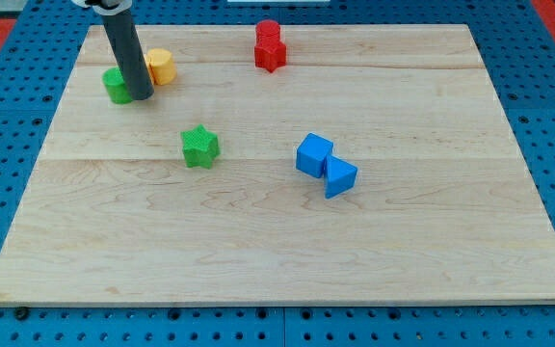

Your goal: Move the yellow heart towards the left of the red star

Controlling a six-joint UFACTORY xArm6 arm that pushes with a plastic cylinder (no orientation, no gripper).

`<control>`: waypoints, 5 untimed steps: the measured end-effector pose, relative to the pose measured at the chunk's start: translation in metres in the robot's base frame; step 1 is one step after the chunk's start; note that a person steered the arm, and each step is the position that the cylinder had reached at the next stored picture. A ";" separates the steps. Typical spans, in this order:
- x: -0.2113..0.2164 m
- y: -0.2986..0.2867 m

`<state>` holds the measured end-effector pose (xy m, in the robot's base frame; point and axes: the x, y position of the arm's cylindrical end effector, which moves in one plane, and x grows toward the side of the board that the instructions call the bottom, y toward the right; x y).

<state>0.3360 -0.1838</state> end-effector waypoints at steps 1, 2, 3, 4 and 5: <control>-0.015 0.002; -0.059 -0.004; -0.087 -0.011; -0.087 -0.012; -0.074 -0.003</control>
<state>0.2618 -0.1863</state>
